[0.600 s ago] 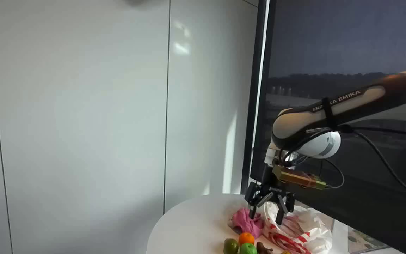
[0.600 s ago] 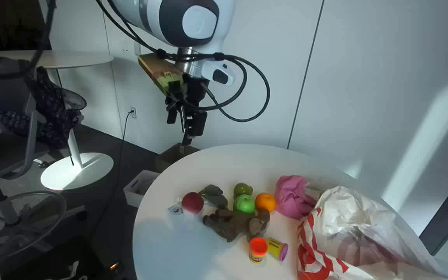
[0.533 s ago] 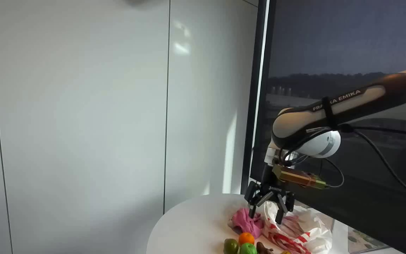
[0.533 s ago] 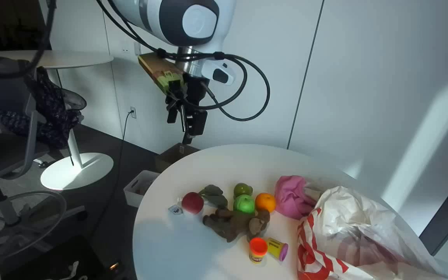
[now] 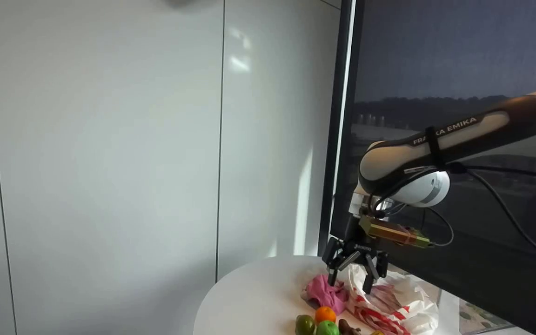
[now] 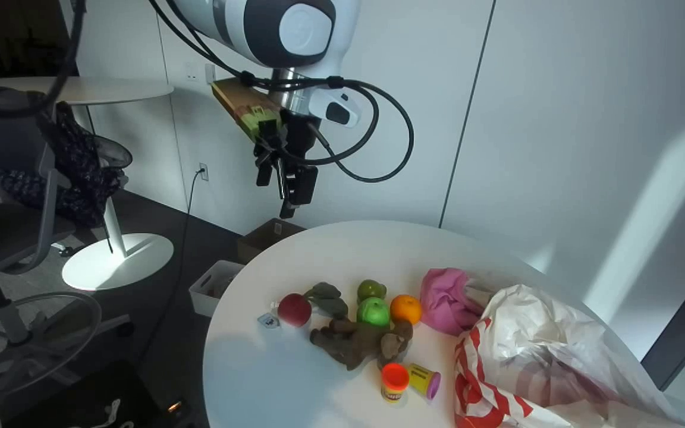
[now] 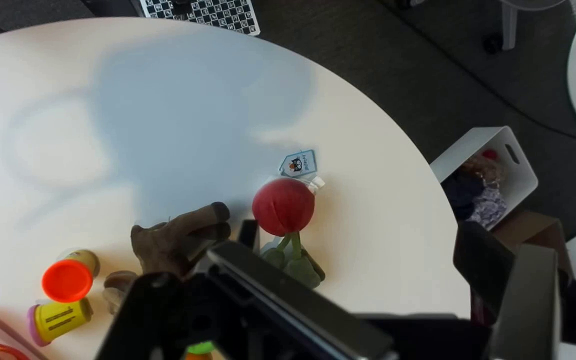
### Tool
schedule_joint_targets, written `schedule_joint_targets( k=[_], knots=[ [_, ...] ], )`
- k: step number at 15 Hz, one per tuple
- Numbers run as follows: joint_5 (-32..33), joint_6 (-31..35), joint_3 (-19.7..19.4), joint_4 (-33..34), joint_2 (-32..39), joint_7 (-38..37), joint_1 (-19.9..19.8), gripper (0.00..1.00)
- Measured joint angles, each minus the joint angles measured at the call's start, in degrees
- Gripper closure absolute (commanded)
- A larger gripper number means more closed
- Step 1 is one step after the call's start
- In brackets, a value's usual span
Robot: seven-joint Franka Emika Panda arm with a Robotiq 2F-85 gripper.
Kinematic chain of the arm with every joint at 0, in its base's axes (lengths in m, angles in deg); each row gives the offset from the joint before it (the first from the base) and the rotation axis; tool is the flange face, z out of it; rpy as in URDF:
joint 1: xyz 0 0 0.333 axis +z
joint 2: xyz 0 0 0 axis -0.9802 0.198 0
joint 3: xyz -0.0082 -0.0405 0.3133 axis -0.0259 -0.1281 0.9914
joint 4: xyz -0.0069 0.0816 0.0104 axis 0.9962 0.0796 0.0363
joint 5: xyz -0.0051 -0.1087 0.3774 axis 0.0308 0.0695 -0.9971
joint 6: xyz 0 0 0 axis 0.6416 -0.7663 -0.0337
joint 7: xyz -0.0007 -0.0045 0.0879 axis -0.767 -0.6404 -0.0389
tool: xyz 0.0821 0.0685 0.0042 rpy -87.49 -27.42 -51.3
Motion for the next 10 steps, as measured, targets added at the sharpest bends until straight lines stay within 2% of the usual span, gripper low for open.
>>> schedule_joint_targets(
  k=[10],
  knots=[
    [0.00, 0.00, -0.07, -0.67, 0.42, 0.02, -0.10, 0.00]
  ],
)
